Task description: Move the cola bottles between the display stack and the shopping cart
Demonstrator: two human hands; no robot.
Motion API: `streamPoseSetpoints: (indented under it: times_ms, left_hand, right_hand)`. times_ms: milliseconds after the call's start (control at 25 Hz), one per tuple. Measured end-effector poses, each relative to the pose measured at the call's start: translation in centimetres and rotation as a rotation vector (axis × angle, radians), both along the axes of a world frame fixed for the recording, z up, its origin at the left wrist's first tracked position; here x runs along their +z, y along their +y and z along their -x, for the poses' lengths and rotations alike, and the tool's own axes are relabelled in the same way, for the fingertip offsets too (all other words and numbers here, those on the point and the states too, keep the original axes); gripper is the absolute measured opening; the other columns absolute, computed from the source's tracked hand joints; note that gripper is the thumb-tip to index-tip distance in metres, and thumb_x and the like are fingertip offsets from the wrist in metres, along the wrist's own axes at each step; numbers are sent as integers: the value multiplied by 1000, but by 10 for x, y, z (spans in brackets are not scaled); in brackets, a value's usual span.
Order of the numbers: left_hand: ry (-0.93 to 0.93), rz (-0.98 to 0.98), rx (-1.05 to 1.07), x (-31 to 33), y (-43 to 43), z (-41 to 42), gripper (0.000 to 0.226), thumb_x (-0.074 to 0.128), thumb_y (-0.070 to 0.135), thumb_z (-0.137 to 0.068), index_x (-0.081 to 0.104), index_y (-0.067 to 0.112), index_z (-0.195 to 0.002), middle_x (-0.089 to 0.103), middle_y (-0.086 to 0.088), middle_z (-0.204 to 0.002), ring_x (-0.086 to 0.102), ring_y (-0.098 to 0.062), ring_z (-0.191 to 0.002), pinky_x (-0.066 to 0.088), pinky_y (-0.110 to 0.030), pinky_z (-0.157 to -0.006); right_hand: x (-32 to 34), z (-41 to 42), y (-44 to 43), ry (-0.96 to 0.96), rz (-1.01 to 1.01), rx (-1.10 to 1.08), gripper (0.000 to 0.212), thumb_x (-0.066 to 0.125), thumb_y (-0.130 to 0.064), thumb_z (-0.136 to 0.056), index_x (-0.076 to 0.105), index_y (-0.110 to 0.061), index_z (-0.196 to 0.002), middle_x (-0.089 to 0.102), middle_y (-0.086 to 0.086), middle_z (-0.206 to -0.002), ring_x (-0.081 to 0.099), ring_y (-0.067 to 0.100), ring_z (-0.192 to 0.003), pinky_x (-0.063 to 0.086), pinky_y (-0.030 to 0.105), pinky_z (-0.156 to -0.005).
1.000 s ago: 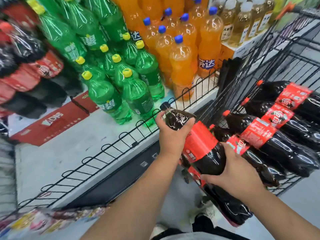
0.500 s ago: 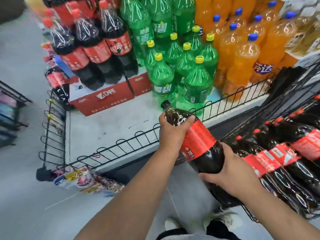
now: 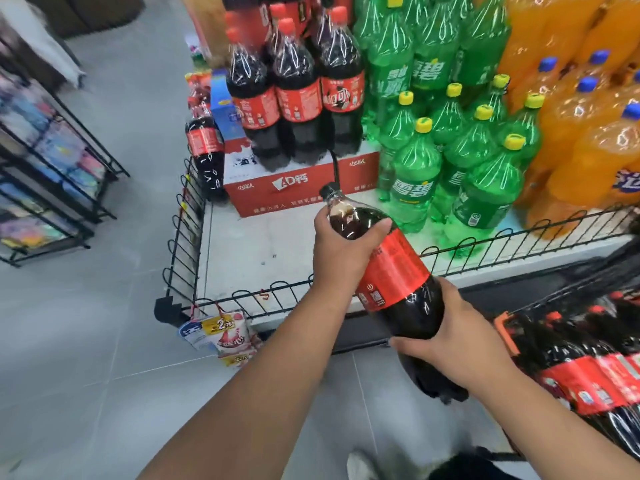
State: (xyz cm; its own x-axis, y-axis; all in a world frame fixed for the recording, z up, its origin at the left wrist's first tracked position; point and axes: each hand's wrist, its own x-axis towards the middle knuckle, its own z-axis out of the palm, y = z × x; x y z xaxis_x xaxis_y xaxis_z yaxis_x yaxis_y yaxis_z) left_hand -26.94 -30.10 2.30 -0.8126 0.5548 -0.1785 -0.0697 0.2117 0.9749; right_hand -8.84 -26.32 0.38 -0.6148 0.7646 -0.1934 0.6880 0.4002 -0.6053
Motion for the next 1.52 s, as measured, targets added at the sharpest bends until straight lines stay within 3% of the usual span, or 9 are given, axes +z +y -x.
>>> streamPoseSetpoints:
  times_ms: [160, 360, 520, 640, 800, 920, 1080, 1280, 1520]
  left_hand:
    - [53, 0, 71, 15, -7, 29, 103, 86, 56, -52, 40, 33, -140, 62, 12, -119, 65, -12, -111, 52, -42, -105]
    - [112, 12, 142, 30, -3, 62, 98, 93, 39, -69, 36, 27, -149, 59, 10, -124, 62, -10, -112, 50, -36, -107]
    - [175, 18, 172, 35, 4, 92, 110, 90, 53, -59, 33, 32, -151, 59, 10, -134, 60, -9, -120, 50, -38, -107]
    - [173, 16, 212, 38, 14, 111, 118, 88, 60, -53, 30, 38, -154, 57, 12, -139, 58, -8, -125, 49, -38, -109]
    - [145, -14, 336, 37, 36, 136, 112, 88, 65, -44, 46, 36, -144, 66, 13, -129, 65, -10, -117, 52, -42, -105]
    - [55, -49, 418, 35, 47, 145, 119, 87, 62, -40, 42, 33, -146, 64, 12, -128, 65, -9, -116, 53, -40, -105]
    - [31, -65, 463, 32, 50, 164, 104, 91, 55, -42, 47, 37, -134, 67, 10, -125, 68, -9, -112, 56, -41, -101]
    - [67, -27, 408, 33, 41, 197, 116, 95, 46, -44, 39, 36, -144, 64, 12, -128, 66, -8, -114, 55, -40, -102]
    - [65, 12, 367, 37, 38, 254, 110, 99, 37, -49, 38, 37, -140, 61, 22, -115, 65, -3, -108, 55, -41, -102]
  right_hand:
    - [6, 31, 5, 60, 20, 54, 100, 82, -64, -45, 34, -39, -130, 63, -11, -108, 64, 21, -102, 49, 34, -77]
    - [13, 72, 21, 104, 36, 137, 95, 86, -58, -48, 34, -40, -126, 55, -19, -93, 63, 19, -97, 47, 34, -75]
    - [14, 108, 44, 154, 61, 194, 92, 86, -57, -47, 33, -44, -121, 49, -27, -83, 55, 14, -82, 43, 33, -70]
    - [14, 134, 66, 177, 69, 235, 94, 85, -59, -45, 34, -42, -123, 51, -21, -88, 51, 13, -81, 43, 33, -70]
    - [19, 167, 104, 161, 59, 313, 100, 85, -60, -45, 33, -42, -128, 53, -20, -91, 54, 14, -83, 43, 32, -69]
    - [18, 186, 122, 158, 66, 378, 100, 86, -59, -46, 32, -42, -129, 51, -23, -91, 52, 11, -83, 41, 30, -70]
    - [10, 215, 132, 155, 98, 421, 103, 88, -57, -47, 33, -41, -132, 54, -17, -99, 54, 14, -88, 42, 31, -73]
    - [1, 250, 128, 188, 177, 439, 105, 88, -55, -48, 29, -42, -134, 55, -17, -103, 55, 13, -91, 45, 33, -77]
    - [-4, 305, 122, 202, 217, 416, 104, 90, -50, -49, 31, -38, -134, 57, -15, -108, 58, 15, -94, 49, 35, -79]
